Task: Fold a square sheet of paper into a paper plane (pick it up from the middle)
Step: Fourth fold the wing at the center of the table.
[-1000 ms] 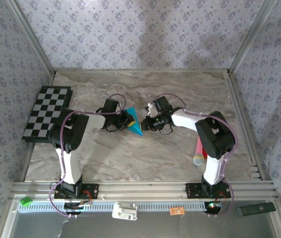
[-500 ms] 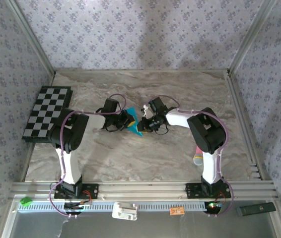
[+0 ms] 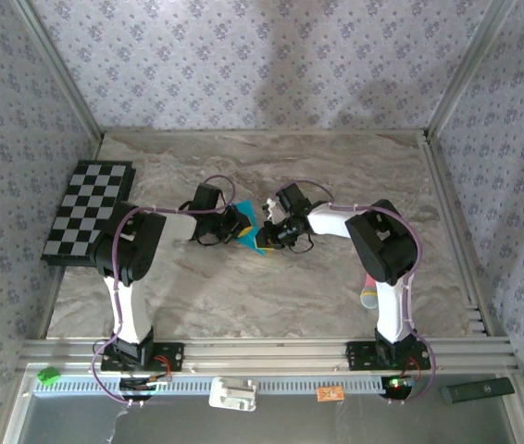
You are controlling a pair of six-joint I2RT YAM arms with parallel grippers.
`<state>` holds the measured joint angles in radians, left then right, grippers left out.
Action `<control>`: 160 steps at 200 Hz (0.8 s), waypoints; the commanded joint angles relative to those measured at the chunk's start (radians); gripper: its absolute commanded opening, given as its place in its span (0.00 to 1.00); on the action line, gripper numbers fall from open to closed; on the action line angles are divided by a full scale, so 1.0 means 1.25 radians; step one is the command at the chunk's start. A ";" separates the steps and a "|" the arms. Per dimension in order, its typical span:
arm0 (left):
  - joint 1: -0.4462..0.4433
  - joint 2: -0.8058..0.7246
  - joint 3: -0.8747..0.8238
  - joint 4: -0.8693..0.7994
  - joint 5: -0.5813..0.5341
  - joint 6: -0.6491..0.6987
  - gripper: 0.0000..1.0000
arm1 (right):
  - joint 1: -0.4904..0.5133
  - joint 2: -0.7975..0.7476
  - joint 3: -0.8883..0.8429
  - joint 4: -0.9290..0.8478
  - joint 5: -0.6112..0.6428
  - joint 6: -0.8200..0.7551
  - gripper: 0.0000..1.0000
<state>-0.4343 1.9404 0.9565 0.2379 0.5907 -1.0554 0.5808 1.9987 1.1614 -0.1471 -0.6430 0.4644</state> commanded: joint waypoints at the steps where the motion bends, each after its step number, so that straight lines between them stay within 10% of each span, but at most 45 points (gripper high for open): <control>1: -0.004 0.011 0.014 -0.016 0.004 0.016 0.10 | 0.006 0.015 0.007 -0.038 0.007 -0.003 0.14; 160: 0.027 -0.013 0.102 -0.140 0.007 0.095 0.12 | 0.012 0.046 0.018 -0.222 0.180 -0.053 0.11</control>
<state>-0.4278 1.9469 1.0500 0.0914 0.5907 -0.9932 0.5945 1.9991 1.2011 -0.2569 -0.5434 0.4255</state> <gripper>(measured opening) 0.114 0.109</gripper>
